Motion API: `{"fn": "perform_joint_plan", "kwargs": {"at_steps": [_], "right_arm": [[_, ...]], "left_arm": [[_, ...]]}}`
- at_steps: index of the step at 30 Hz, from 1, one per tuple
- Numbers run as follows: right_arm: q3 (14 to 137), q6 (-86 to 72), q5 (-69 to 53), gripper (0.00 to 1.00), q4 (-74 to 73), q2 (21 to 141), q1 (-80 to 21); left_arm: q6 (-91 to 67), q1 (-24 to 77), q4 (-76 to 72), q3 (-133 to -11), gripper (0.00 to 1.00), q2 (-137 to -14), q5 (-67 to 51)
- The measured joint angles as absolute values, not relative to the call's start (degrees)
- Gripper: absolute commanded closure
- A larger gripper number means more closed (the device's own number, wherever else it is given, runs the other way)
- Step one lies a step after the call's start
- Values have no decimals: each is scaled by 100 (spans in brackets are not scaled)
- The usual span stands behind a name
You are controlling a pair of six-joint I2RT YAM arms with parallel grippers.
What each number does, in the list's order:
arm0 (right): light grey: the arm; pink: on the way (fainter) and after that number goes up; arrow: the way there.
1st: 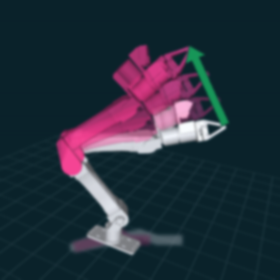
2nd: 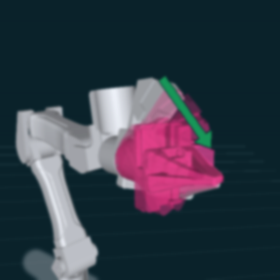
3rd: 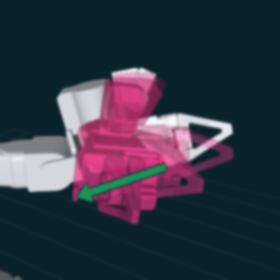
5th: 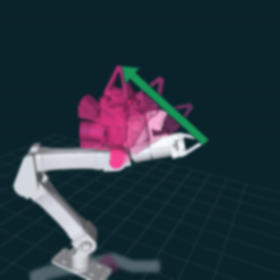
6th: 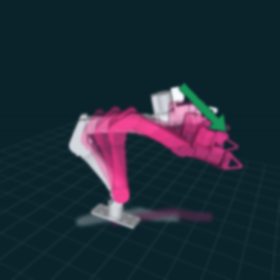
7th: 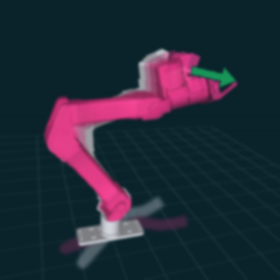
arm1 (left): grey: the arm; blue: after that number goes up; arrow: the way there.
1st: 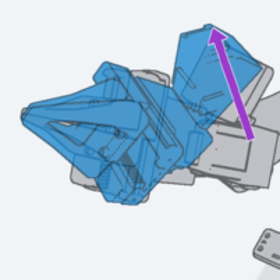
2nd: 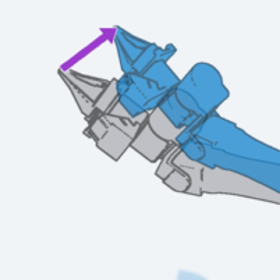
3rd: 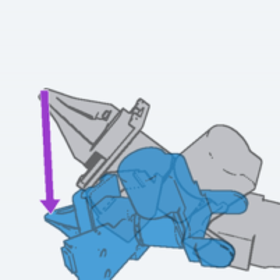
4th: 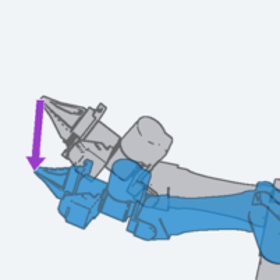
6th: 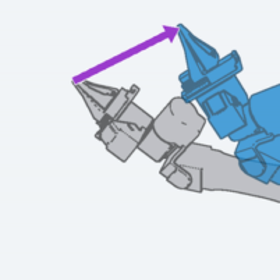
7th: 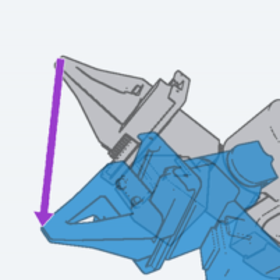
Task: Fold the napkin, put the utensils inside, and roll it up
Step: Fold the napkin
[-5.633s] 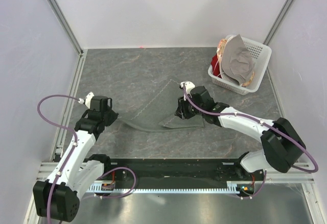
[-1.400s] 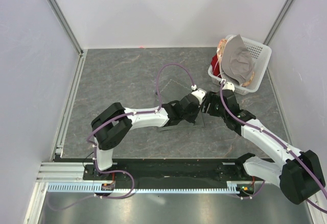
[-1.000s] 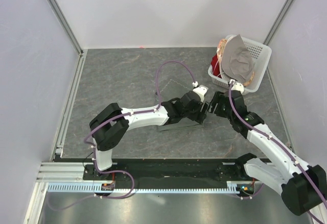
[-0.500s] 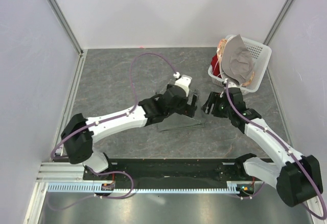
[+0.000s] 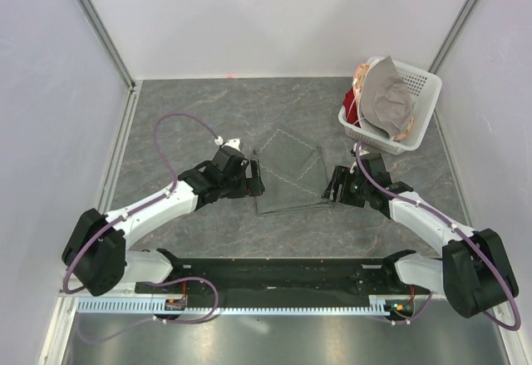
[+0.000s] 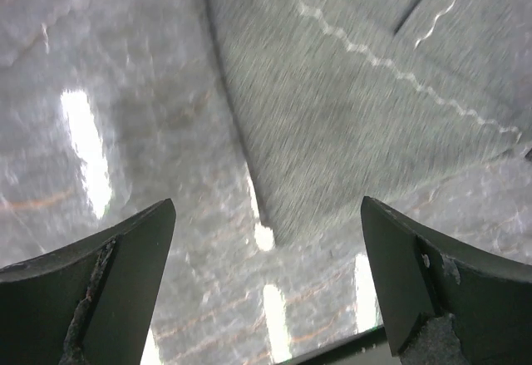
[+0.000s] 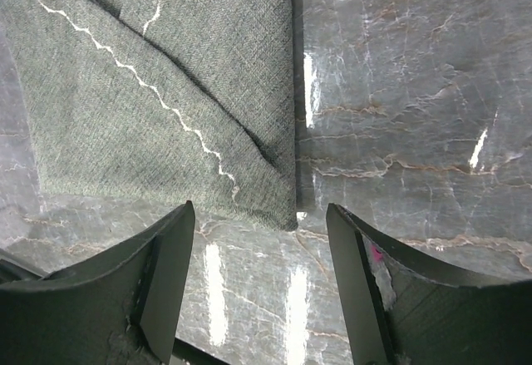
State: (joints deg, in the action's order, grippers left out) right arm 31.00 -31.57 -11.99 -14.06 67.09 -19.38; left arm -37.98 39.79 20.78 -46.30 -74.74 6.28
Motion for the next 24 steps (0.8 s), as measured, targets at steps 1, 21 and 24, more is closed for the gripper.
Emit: {"fn": "perform_joint_plan", "kwargs": {"at_steps": [1,21,24], "right_arm": [[3087,-3159,-1199,28,-1365,6731,-1938],[2764,-3304,-1197,64,-768,7148,-1938],[2755,-3304,-1199,67,-738,7196,-1938]], "left_arm": [[-3848,3955,2073,-4536,1,-7395,539],[-4989,3863,1293,-3234,8,-7076,-301],[-5172,3863,1050,-3092,11,-7063,-338]]}}
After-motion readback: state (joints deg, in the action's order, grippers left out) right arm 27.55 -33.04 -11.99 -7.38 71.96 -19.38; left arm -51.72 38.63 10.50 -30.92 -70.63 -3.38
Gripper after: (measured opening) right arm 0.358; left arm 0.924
